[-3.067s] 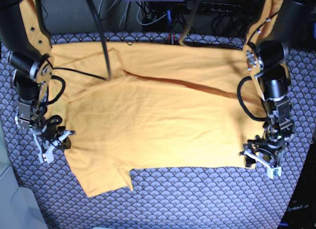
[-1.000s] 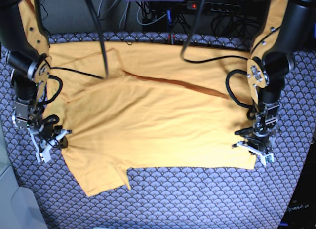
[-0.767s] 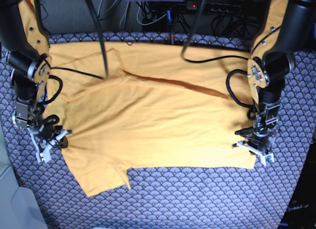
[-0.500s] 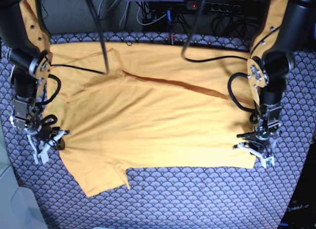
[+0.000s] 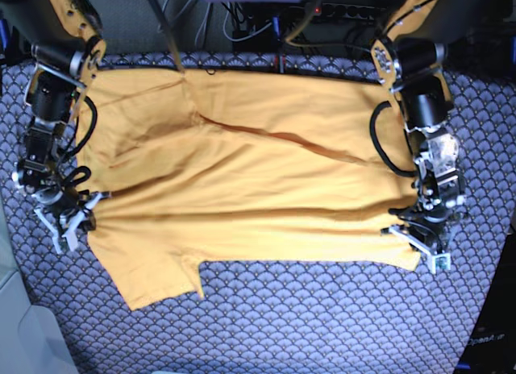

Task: Fold the T-shirt properly
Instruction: 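Lift the hem half with both grippers and fold it toward the collar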

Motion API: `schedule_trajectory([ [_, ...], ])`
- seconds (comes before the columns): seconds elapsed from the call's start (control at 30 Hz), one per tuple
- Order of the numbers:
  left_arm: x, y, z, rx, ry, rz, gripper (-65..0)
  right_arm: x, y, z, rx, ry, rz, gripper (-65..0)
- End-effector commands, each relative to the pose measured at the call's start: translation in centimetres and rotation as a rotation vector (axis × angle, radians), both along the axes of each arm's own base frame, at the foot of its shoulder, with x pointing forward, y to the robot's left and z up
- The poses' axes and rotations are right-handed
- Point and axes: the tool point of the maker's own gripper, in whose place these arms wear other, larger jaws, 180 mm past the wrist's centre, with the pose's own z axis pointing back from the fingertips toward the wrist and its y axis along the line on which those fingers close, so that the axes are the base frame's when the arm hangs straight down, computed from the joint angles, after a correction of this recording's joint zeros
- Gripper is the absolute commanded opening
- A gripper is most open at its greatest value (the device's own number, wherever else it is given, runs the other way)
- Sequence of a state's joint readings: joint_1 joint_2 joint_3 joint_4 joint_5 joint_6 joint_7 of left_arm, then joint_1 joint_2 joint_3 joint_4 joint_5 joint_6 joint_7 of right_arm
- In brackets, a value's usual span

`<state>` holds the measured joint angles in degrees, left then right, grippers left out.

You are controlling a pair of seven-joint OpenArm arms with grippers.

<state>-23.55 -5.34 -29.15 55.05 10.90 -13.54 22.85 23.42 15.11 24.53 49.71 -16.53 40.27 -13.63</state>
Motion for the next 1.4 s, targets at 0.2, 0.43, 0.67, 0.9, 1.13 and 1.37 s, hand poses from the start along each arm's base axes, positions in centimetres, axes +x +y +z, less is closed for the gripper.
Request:
schedule_trajectory([
  [0.2,-0.2,1.4,2.7,0.046,-0.053,0.022,-65.0,-1.6,-0.5,4.0,-0.136,-0.088,0.006,-64.2],
  [0.43,-2.5,1.9,3.3,0.095,-0.044,0.026,-65.0,-5.0,0.6,3.8,-0.192,-0.080,0.027,-64.2],
  [0.67,-4.5,2.6,4.4,0.134,-0.027,0.041,-65.0,-7.4,1.0,4.6,-0.226,-0.098,0.015,-64.2],
  [0.9,-6.7,1.8,5.9,0.159,-0.028,-0.011,-65.0,-9.8,0.0,5.3,-0.255,-0.104,-0.023,-64.2],
  [1.13,-9.5,1.3,3.4,0.148,0.044,-0.052,-65.0,-12.8,-0.9,3.4,-0.252,-0.041,-0.053,-64.2],
  [1.37,-11.1,3.4,2.9,0.140,0.061,0.011,-65.0,-15.5,-0.1,2.1,-0.246,0.004,-0.050,-64.2],
])
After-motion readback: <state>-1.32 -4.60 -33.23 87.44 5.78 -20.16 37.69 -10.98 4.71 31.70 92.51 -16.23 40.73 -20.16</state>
